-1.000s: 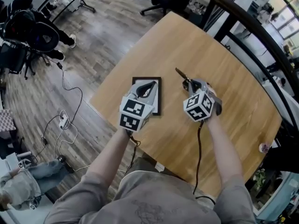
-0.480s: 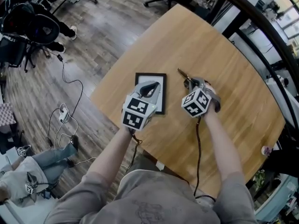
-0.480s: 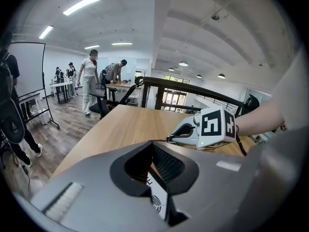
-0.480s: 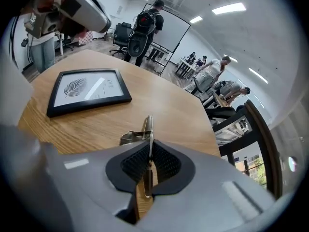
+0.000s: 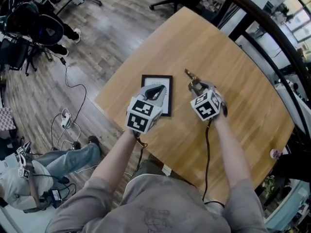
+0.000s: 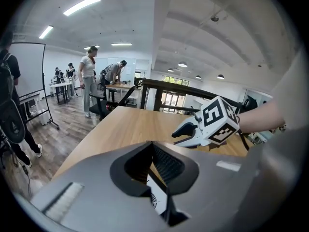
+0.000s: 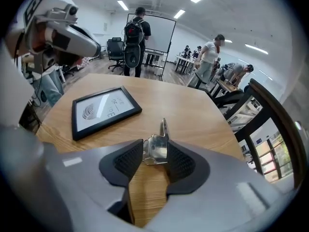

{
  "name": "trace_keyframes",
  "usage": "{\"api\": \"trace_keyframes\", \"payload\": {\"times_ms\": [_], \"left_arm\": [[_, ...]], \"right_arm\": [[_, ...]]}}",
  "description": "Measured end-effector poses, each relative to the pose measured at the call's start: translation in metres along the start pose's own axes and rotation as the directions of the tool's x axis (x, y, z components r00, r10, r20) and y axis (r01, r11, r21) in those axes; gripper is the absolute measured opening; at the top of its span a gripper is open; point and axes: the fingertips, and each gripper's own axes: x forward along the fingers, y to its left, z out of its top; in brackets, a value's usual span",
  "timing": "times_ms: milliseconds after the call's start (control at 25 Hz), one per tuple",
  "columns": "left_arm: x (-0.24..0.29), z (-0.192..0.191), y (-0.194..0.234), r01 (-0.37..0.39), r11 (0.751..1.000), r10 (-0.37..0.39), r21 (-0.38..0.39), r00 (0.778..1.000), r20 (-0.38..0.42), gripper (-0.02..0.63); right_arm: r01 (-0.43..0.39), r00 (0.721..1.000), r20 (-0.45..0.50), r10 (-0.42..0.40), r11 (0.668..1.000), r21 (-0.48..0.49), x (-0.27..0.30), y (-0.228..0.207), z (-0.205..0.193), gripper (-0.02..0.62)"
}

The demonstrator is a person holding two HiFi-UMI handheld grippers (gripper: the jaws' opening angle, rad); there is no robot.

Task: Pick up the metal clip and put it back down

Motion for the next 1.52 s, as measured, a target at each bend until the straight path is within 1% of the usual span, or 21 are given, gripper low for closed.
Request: {"api": "trace_keyframes", "payload": {"times_ms": [80,160,240,320,360,440,520,600,680,760,800,920,1040,1160,1240,1400,1520], "left_arm": [[-0.006,0.007,-0.002,-0.003,1.0,0.002,0.004,1.0,0.009,0.001],[-0.014,0.016,-0.006,-0.007,1.0,0.007,0.012,1.0,0.021,0.0],[-0.024,0.027,-0.012,-0.008,1.0,0.007,0.024,0.999,0.037,0.0],[-0.035,0.041,-0.019,-0.009,0.999,0.006,0.041,0.998,0.06,0.0],[-0.041,0.049,-0.023,-0.013,0.998,0.008,0.058,0.997,0.077,0.0],[-0.053,0.068,-0.036,-0.03,0.992,0.015,0.123,0.993,0.12,0.0],[-0.066,0.086,-0.052,-0.039,0.979,0.007,0.199,0.987,0.162,0.0],[-0.079,0.104,-0.067,-0.038,0.97,-0.012,0.24,0.978,0.206,0.0],[-0.095,0.12,-0.082,-0.027,0.968,-0.035,0.251,0.97,0.242,0.001],[-0.11,0.134,-0.098,-0.004,0.967,-0.067,0.254,0.961,0.269,0.002],[-0.118,0.141,-0.104,0.004,0.966,-0.08,0.26,0.956,0.281,0.0],[-0.139,0.16,-0.121,-0.005,0.957,-0.091,0.288,0.944,0.316,0.002],[-0.157,0.168,-0.145,-0.002,0.954,-0.107,0.3,0.932,0.347,0.0],[-0.17,0.17,-0.169,0.017,0.95,-0.136,0.312,0.922,0.363,0.0],[-0.179,0.175,-0.181,0.029,0.947,-0.153,0.32,0.917,0.369,0.0],[-0.195,0.179,-0.206,0.045,0.94,-0.182,0.339,0.905,0.384,0.002],[-0.202,0.177,-0.223,0.064,0.936,-0.202,0.345,0.902,0.381,0.0]], "right_arm": [[-0.006,1.0,0.021,0.005,1.0,0.03,-0.013,-0.001,0.004,0.137],[0.007,0.998,0.057,-0.011,0.997,0.074,-0.034,-0.007,0.011,0.135],[0.023,0.993,0.113,-0.038,0.991,0.131,-0.062,-0.015,0.02,0.135],[0.049,0.979,0.183,-0.086,0.979,0.198,-0.098,-0.024,0.031,0.135],[0.067,0.968,0.221,-0.119,0.97,0.232,-0.118,-0.03,0.036,0.135],[0.093,0.94,0.288,-0.181,0.951,0.294,-0.158,-0.038,0.041,0.133],[0.102,0.913,0.34,-0.225,0.933,0.344,-0.195,-0.042,0.043,0.132],[0.1,0.881,0.394,-0.263,0.916,0.388,-0.232,-0.043,0.047,0.127],[0.091,0.845,0.444,-0.297,0.899,0.427,-0.27,-0.039,0.049,0.113],[0.103,0.809,0.48,-0.339,0.886,0.451,-0.307,-0.034,0.047,0.072],[0.11,0.792,0.496,-0.357,0.881,0.459,-0.324,-0.031,0.045,0.063],[0.111,0.743,0.538,-0.398,0.867,0.487,-0.37,-0.022,0.037,0.052],[0.1,0.7,0.571,-0.429,0.85,0.517,-0.409,-0.009,0.019,0.041],[0.102,0.671,0.591,-0.449,0.844,0.526,-0.441,0.004,0.002,0.037],[0.122,0.655,0.597,-0.464,0.844,0.523,-0.461,0.01,-0.004,0.035],[0.156,0.634,0.592,-0.497,0.832,0.532,-0.493,0.02,-0.021,0.031],[0.158,0.621,0.591,-0.516,0.82,0.55,-0.509,0.03,-0.033,0.029]]}}
